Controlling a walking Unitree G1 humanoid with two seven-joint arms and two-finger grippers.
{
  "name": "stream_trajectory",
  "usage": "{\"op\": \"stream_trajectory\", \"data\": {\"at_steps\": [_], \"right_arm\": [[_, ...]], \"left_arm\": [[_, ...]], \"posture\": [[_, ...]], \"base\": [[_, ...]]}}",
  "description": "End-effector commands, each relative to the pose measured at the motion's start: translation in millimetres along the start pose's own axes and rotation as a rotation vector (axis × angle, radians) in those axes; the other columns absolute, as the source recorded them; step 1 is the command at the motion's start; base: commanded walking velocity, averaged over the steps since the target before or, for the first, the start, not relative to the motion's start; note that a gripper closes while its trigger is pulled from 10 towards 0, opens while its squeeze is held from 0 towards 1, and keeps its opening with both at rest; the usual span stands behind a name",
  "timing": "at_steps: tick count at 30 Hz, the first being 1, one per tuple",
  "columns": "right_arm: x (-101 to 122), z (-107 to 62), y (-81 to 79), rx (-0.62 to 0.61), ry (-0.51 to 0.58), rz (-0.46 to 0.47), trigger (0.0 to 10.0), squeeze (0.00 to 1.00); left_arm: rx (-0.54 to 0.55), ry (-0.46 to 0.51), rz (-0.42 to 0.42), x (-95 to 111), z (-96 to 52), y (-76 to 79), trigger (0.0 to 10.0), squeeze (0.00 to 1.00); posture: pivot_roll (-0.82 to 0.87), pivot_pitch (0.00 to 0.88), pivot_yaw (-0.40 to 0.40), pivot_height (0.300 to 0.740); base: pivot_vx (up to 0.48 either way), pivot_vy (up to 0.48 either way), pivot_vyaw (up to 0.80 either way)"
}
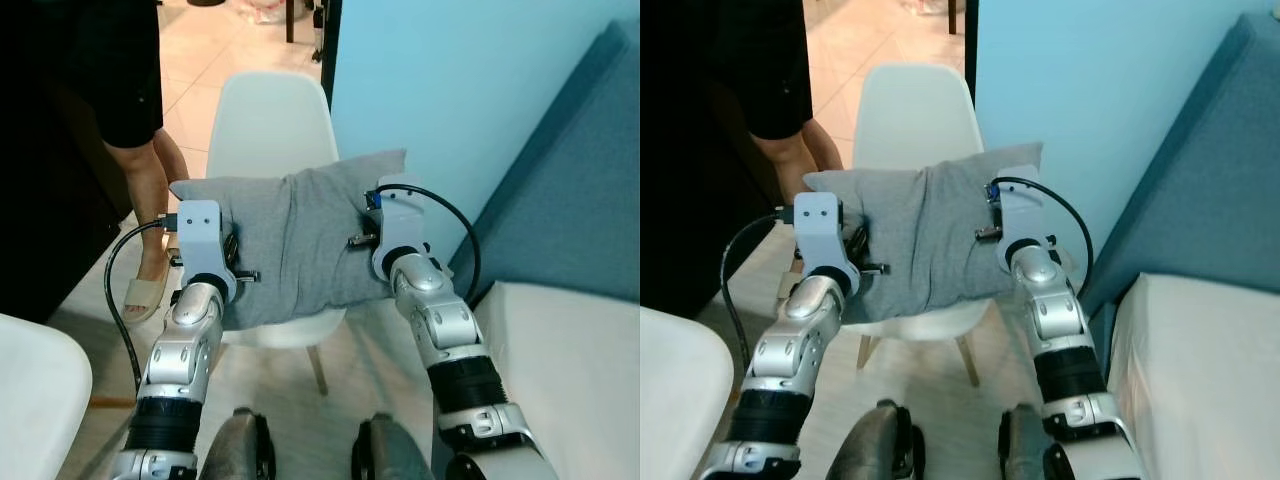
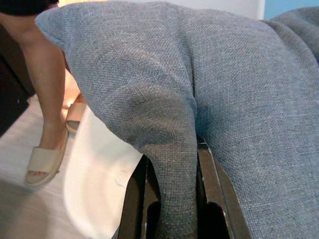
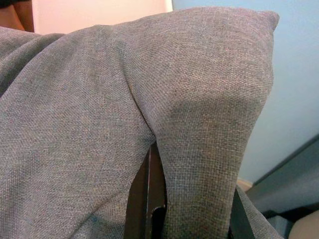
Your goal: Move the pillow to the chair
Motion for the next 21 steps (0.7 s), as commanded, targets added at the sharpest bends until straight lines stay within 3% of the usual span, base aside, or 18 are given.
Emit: {"op": "stream_trajectory", "data": {"at_steps": [1,21], "right_arm": [[0.6,0.1,-15.8,0.078,0.015,-0.011,10.0,0.00],[5.9,9.5,-3.8,0.042,0.027,-0.041,10.0,0.00]], "left_arm": [[-0.022,0.037,0.006,4.9,-2.1,8.1,10.0,0.00],[0.012,0.037,0.014,5.8,-0.2,1.6,10.0,0.00]], "posture": [[0.02,0.163,0.004,0.611],[0.02,0.170,-0.002,0.601]], "base": [[0.000,0.000,0.00],[0.000,0.000,0.00]]}}
Point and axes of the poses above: a point about 5 cm out from each wrist's last joint towards the gripper, its own z axis pointing out of the wrist towards the gripper, its own x axis along the axis of the wrist's last joint, y = z × x, the point moved 3 cm from there along z, pointing out of the wrist towards the gripper
